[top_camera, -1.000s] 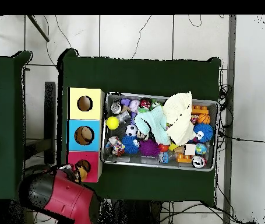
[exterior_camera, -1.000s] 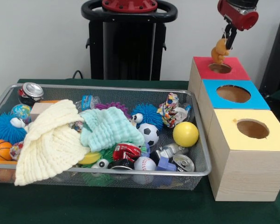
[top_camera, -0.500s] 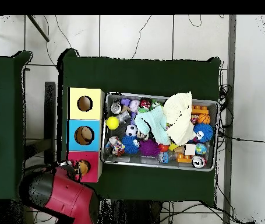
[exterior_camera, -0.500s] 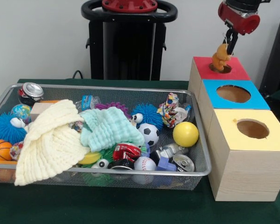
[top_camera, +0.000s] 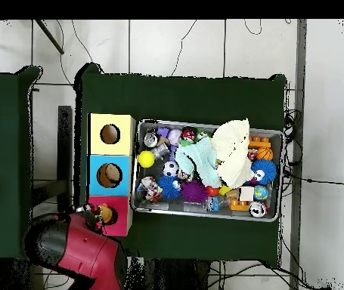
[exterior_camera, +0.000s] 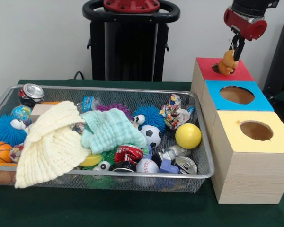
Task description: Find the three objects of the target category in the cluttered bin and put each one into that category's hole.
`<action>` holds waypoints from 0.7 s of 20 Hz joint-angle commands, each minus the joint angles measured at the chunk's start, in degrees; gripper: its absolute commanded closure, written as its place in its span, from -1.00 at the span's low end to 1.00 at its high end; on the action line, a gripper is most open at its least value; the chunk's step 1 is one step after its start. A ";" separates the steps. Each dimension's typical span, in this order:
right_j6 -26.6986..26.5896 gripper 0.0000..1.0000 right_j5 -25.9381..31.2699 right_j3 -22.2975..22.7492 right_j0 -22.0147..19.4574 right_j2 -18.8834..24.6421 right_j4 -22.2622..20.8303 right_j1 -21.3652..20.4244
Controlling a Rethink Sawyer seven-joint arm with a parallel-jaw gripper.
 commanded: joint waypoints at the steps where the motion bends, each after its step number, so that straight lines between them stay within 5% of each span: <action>1: 12.45 1.00 -4.33 2.35 -2.17 7.49 3.15 1.39; 14: 11.08 1.00 -8.51 4.70 -4.32 9.97 3.06 0.64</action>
